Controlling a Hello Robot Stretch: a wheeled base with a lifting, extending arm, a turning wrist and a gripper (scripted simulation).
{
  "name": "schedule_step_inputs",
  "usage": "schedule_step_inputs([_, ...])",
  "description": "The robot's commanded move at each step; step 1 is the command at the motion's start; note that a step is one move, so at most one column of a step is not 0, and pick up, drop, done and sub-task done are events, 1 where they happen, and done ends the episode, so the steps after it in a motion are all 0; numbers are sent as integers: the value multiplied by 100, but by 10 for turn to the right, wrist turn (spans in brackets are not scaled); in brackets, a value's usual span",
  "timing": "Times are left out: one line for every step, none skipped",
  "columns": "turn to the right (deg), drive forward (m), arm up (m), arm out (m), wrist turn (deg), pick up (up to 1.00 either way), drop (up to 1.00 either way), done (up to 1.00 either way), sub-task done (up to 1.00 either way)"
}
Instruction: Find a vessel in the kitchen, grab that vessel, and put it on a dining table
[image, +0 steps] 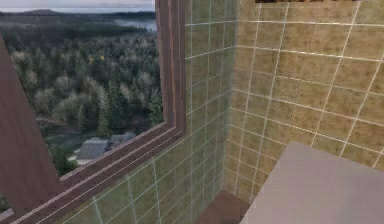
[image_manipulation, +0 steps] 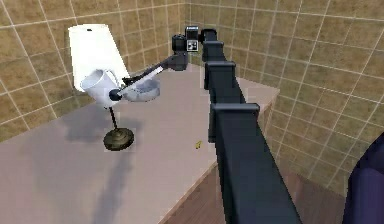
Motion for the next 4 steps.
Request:
schedule_step_inputs([0,0,0,0,450,0,0,0,0])
schedule_step_inputs([0,0,0,0,90,0,0,0,0])
schedule_step_inputs([0,0,-4,0,0,0,0,0,0])
schedule_step_inputs([0,0,-32,0,0,0,0,0,0])
